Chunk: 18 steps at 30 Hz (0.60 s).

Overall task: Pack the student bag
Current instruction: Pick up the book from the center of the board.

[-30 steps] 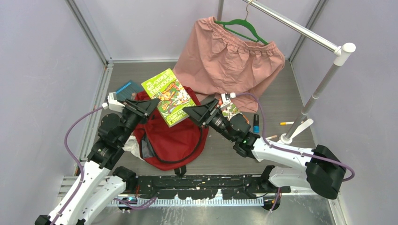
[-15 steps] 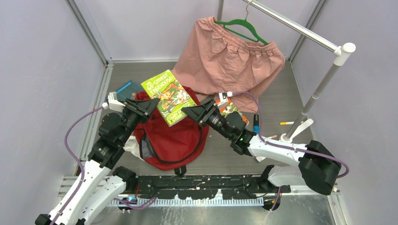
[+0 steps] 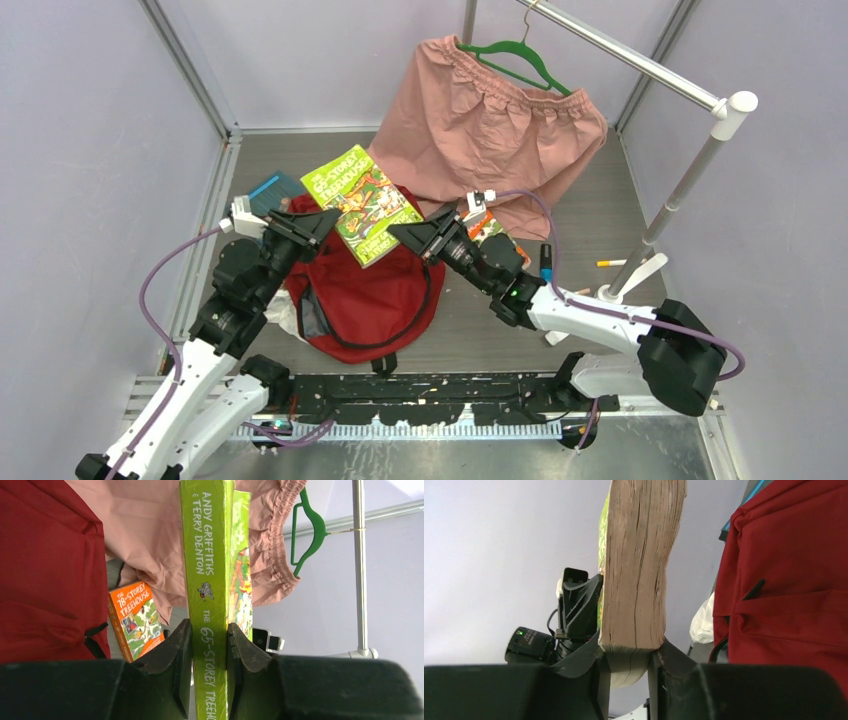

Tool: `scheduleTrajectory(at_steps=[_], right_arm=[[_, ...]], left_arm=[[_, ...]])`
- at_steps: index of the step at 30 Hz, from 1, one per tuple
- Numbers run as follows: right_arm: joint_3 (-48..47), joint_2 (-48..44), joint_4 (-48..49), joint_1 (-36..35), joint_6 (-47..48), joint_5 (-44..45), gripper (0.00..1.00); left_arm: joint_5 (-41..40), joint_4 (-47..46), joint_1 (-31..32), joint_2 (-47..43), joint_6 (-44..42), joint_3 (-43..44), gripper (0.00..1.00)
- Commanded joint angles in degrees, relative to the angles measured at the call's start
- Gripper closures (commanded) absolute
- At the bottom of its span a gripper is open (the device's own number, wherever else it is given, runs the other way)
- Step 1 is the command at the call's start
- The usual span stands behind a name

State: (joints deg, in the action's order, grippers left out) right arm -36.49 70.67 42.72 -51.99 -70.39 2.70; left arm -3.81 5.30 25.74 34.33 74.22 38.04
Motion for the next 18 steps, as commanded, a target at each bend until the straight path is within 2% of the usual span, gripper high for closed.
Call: scheduleTrajectory(at_steps=[1, 2, 4, 8, 11, 12, 15, 18], right_arm=[[-3.86, 0.06, 4.24, 0.29, 0.23, 0.74, 0.90], [-3.67, 0.01, 4.11, 0.34, 0.11, 0.72, 0.98], [-3.11, -0.63, 3.66, 0.46, -0.01, 0.90, 0.99], [0.09, -3.62, 3.18, 0.91, 1.09, -0.52, 0.99], [6.36, -9.64, 1.56, 2.04, 0.63, -1.50, 0.99], [8.40, -12.46, -0.06, 2.76, 0.48, -1.73, 0.99], [10.91, -23.44, -13.53, 4.63, 2.68, -1.45, 0.99], [9.00, -35.50, -34.06, 4.84, 8.83, 4.53, 0.99]], left_arm=[[2.70, -5.52, 0.28, -0.50, 0.67, -0.02, 1.00], [2.21, -4.78, 0.28, -0.75, 0.60, -0.02, 1.00], [1.67, -3.36, 0.25, -1.07, 0.06, 0.21, 0.99], [1.27, 2.41, 0.19, -1.36, -4.16, 2.98, 0.53], [1.76, 11.55, 0.21, -0.24, -11.77, 8.87, 0.33], [2.60, 15.21, 0.23, 0.92, -14.94, 11.12, 0.29], [12.04, 25.66, 0.28, 6.64, -25.96, 17.92, 0.17], [20.23, 32.10, 1.27, 11.84, -32.02, 20.26, 0.15]])
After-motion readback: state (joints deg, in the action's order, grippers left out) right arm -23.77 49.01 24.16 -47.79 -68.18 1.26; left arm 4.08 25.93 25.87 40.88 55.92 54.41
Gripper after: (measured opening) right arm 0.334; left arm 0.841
